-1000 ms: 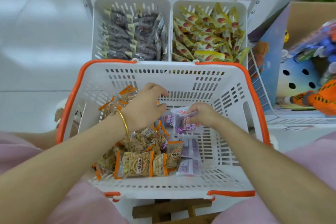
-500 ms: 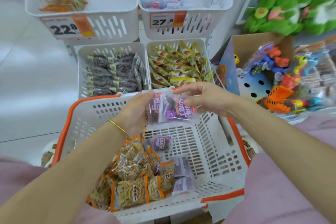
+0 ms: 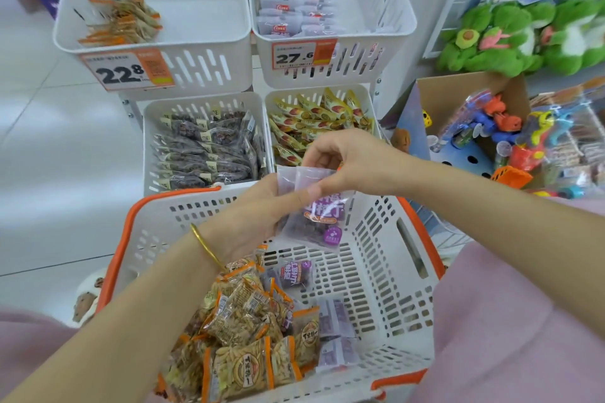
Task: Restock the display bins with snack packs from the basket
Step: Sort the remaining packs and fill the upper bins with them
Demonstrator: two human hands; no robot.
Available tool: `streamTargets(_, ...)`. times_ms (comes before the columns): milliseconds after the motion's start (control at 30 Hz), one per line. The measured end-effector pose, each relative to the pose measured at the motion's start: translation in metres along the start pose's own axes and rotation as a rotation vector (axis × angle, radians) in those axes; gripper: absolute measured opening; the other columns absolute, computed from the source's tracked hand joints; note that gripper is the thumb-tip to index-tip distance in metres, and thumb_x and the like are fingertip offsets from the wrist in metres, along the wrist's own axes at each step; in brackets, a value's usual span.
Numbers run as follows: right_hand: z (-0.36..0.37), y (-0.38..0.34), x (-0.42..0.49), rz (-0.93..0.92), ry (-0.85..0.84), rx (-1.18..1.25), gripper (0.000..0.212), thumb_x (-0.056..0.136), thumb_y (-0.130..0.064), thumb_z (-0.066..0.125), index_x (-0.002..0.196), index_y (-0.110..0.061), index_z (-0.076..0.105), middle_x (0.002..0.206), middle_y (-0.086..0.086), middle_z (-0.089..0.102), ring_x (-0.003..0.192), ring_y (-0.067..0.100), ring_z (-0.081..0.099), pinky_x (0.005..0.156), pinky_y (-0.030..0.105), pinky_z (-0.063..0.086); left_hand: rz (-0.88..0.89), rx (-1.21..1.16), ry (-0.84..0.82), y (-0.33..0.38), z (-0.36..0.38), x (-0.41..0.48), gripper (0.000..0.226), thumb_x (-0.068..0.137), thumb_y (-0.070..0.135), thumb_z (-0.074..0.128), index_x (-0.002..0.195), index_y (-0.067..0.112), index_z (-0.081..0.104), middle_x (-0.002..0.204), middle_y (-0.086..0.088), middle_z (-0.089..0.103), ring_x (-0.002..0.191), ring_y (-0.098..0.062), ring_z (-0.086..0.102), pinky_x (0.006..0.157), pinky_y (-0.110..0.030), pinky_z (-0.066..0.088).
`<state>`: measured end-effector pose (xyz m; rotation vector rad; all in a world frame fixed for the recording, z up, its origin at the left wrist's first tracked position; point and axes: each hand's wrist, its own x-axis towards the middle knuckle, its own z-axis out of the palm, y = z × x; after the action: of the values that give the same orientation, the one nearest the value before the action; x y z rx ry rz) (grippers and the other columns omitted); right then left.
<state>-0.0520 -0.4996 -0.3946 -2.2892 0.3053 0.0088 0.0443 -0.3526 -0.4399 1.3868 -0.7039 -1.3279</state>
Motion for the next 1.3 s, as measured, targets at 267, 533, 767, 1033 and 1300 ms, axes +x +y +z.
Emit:
streamTargets(267,-0.003,0.003,0.013,-0.016,0.106,-0.154,0.045,0.082,-0.041,0.068,0.121,-0.021,0.057,0.1,-0.007,0.057,0.087,0.007,0.056,0.074,0.021,0.045,0.121,-0.02,0.063,0.004,-0.004,-0.001,0.043,0.077,0.004,0.062,0.119,0.013,0.059,0.096,-0.014,0.071,0.083,-0.023,0.07,0.071,-0.033,0.059)
streamTargets(533,-0.022,0.014,0.006,0.126,-0.254,0.247,0.071,0.081,-0.01,0.073,0.136,-0.03,0.033,0.112,-0.009,0.054,0.089,0.01,0.068,0.068,0.035,0.06,0.061,0.026,0.244,0.023,-0.01,0.014,0.071,0.068,0.002,0.078,0.122,0.018,0.036,0.116,-0.016,0.06,0.096,-0.03,0.068,0.079,-0.051,0.056)
streamTargets(767,-0.117,0.015,0.031,-0.016,0.295,0.067,0.06,0.071,-0.006,0.078,0.12,-0.017,0.046,0.102,0.003,0.054,0.086,0.024,0.062,0.074,0.05,0.056,0.402,0.412,0.366,0.124,0.009,0.093,0.066,0.074,0.002,0.075,0.125,0.008,0.034,0.114,-0.002,0.054,0.089,-0.001,0.059,0.069,-0.01,0.051)
streamTargets(1033,-0.216,0.054,0.12,0.09,0.728,-0.381,0.045,0.078,0.004,0.055,0.119,-0.012,0.048,0.102,0.008,0.056,0.087,0.022,0.048,0.068,0.026,0.036,0.501,1.306,0.594,0.163,-0.03,0.181,0.056,0.087,0.037,0.04,0.133,0.005,0.047,0.141,-0.017,0.041,0.133,-0.034,0.031,0.111,-0.039,0.02)
streamTargets(1300,-0.194,0.086,0.181,0.326,0.261,-0.265,0.033,0.091,-0.001,0.044,0.123,-0.006,0.043,0.109,0.014,0.051,0.091,0.023,0.046,0.071,0.028,0.036,0.42,1.494,0.664,0.149,-0.029,0.194,0.045,0.098,0.039,0.028,0.136,0.019,0.042,0.145,-0.001,0.037,0.136,-0.023,0.026,0.11,-0.041,0.022)
